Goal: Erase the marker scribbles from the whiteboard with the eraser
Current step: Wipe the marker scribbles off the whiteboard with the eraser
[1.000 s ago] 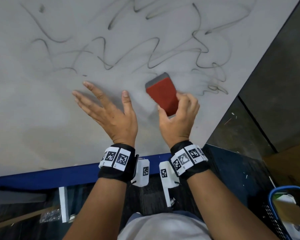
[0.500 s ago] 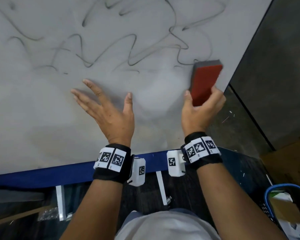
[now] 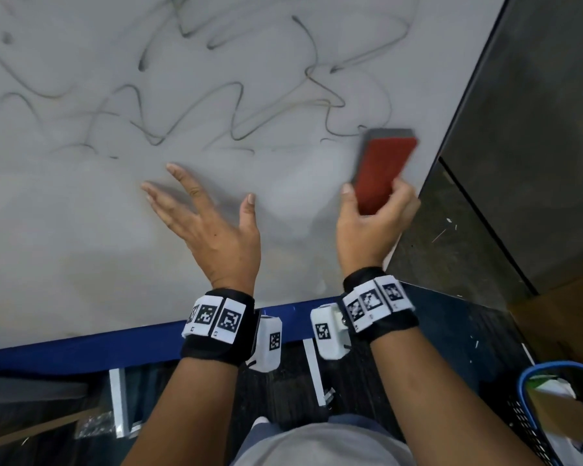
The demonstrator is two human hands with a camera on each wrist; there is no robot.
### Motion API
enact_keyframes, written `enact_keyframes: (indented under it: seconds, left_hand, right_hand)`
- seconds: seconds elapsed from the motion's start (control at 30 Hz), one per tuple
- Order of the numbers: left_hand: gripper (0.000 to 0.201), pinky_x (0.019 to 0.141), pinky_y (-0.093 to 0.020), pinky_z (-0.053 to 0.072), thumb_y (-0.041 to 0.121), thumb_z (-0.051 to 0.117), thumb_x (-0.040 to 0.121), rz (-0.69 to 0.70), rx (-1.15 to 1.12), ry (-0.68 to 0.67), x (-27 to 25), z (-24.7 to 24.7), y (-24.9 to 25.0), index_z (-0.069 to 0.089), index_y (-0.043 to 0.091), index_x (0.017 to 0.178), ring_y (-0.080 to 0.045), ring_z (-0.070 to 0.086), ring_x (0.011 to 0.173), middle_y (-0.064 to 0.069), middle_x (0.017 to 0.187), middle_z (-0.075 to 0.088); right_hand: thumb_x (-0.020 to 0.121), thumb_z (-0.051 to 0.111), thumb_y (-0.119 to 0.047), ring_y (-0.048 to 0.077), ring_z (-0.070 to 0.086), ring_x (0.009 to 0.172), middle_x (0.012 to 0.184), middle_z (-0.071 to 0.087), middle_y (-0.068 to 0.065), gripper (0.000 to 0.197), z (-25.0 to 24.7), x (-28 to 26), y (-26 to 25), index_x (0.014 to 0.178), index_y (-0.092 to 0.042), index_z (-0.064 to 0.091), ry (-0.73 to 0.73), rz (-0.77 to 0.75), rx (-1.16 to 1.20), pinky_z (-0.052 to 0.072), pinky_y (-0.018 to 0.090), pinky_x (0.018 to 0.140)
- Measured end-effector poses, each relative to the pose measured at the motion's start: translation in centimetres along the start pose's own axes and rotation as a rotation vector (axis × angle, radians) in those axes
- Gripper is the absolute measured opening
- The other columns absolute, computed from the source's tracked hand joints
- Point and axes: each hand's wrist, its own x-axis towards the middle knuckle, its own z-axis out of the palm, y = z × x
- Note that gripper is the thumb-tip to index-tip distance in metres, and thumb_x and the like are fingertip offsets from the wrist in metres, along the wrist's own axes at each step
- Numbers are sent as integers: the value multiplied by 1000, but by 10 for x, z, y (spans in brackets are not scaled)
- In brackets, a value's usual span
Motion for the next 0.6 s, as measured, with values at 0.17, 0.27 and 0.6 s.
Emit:
enact_keyframes:
  seconds: [0.17, 0.27, 0.6]
  left_hand:
    - [99, 119, -52, 10, 50, 66, 88, 32, 42, 20, -2, 0, -2, 7, 10, 158, -46, 2, 147, -31, 159, -5]
    - [100, 118, -46, 8, 47, 70, 86, 55, 64, 29, -1, -5, -6, 10, 12, 158, -43, 6, 147, -29, 159, -1]
    - [89, 104, -56, 40, 38, 77, 78, 99, 54, 96, 8, -20, -17, 27, 24, 149, -38, 31, 131, -19, 148, 27]
  right_hand:
    - [74, 82, -29, 33, 51, 107, 118, 50, 18, 60, 3, 0, -1, 118, 1, 55, -61, -138, -39, 52, 49, 84]
    - [74, 80, -29, 34, 55, 103, 119, 47, 15, 61, 1, 13, 1, 120, 0, 52, 56, -49, 53, 56, 46, 74]
    - [69, 83, -28, 29, 53, 100, 113, 48, 11, 58, 12, -3, -17, 114, -4, 55, 18, -70, 42, 53, 46, 78]
